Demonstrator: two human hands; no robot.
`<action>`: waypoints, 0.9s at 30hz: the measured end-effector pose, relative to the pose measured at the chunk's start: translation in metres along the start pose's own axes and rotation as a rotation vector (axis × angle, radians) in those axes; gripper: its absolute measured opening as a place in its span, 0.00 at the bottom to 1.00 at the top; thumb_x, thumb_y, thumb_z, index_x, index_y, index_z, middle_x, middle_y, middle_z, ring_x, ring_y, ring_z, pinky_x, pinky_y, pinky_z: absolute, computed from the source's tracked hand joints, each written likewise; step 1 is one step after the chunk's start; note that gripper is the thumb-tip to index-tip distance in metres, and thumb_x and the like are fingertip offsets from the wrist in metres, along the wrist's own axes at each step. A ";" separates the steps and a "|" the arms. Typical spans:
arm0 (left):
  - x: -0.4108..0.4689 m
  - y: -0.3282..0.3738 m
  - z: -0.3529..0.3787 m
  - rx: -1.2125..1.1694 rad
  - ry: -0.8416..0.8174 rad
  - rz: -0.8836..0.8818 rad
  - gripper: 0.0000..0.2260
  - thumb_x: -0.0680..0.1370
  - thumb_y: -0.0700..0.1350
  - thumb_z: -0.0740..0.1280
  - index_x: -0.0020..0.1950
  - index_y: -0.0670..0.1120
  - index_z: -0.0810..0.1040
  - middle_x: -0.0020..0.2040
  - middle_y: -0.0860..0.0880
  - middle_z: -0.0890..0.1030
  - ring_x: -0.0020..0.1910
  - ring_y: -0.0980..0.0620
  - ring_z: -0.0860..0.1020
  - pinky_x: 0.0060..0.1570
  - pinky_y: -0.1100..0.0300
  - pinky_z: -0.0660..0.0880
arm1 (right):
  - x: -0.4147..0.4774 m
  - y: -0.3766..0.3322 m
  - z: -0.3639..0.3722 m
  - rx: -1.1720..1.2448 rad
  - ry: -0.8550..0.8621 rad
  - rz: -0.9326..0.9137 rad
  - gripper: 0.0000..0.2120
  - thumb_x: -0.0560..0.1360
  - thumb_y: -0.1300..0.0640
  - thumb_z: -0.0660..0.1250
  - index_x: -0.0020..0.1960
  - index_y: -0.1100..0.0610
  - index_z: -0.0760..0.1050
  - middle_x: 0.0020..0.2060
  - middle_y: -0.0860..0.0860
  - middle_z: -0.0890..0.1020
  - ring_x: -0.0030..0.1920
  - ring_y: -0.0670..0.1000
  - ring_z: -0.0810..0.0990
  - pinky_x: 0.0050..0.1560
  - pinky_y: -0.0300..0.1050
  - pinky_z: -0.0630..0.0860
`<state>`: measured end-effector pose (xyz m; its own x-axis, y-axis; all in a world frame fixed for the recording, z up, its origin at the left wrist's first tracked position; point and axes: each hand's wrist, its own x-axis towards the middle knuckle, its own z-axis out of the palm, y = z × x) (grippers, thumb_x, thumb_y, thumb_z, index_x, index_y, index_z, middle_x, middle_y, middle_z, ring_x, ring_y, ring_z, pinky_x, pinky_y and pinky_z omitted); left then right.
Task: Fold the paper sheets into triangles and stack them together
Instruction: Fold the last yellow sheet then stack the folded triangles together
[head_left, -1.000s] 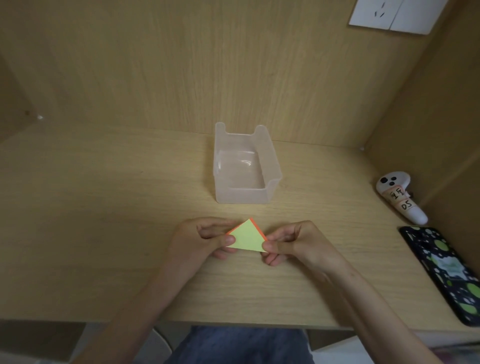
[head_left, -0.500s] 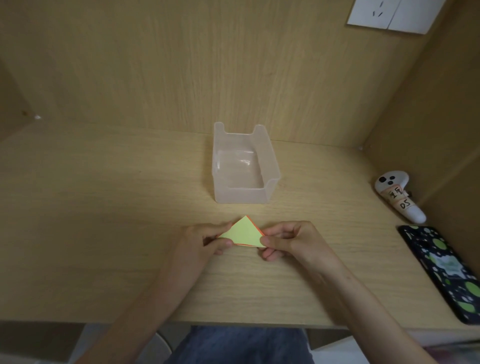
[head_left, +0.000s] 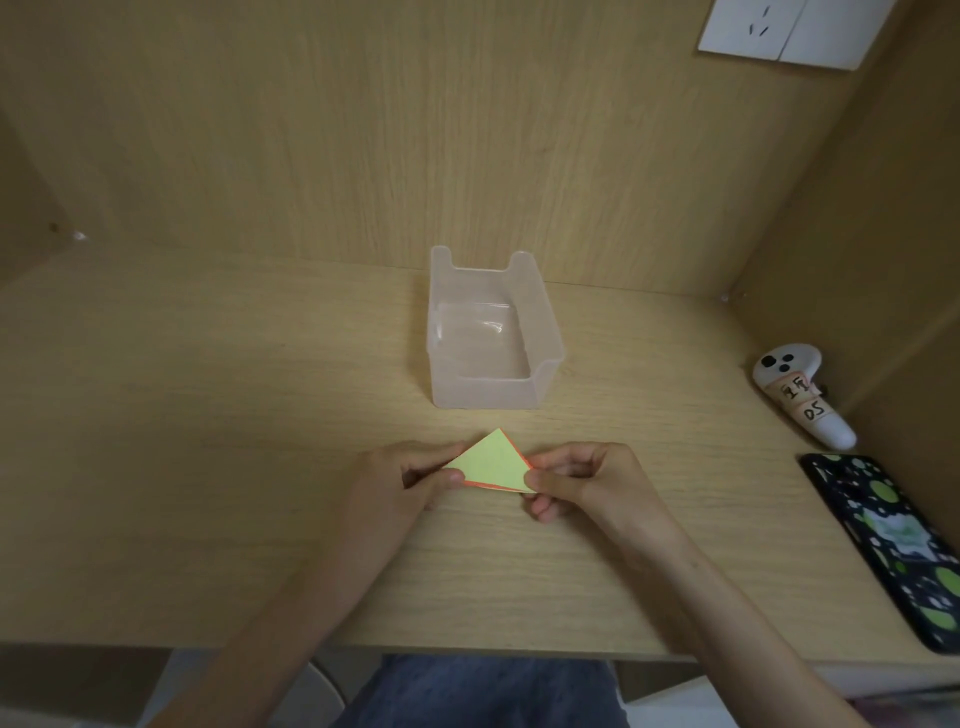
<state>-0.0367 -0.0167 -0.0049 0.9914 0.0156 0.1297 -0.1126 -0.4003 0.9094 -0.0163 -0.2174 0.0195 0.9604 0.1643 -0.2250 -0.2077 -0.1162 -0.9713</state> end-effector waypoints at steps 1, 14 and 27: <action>0.000 -0.001 0.001 0.068 0.008 0.047 0.15 0.72 0.40 0.71 0.56 0.54 0.80 0.35 0.62 0.81 0.32 0.64 0.74 0.38 0.71 0.68 | 0.001 0.000 0.000 -0.037 0.010 -0.012 0.05 0.71 0.71 0.69 0.46 0.68 0.79 0.28 0.57 0.81 0.25 0.47 0.78 0.29 0.36 0.75; -0.004 -0.003 0.010 0.356 0.112 0.227 0.14 0.73 0.41 0.71 0.59 0.46 0.80 0.49 0.56 0.74 0.49 0.58 0.73 0.53 0.79 0.61 | -0.002 0.017 0.005 -0.737 0.215 -0.426 0.11 0.75 0.56 0.67 0.56 0.54 0.81 0.45 0.44 0.74 0.45 0.38 0.74 0.52 0.31 0.68; -0.001 -0.008 0.005 0.406 0.077 0.254 0.20 0.70 0.56 0.66 0.59 0.52 0.80 0.47 0.57 0.78 0.49 0.58 0.72 0.52 0.70 0.64 | -0.005 0.020 0.012 -0.824 0.163 -0.504 0.18 0.76 0.47 0.64 0.64 0.51 0.76 0.49 0.47 0.74 0.53 0.46 0.75 0.56 0.40 0.71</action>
<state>-0.0368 -0.0183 -0.0147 0.9262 -0.0675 0.3709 -0.3009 -0.7250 0.6196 -0.0269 -0.2090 0.0005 0.9279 0.2525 0.2744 0.3690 -0.7276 -0.5783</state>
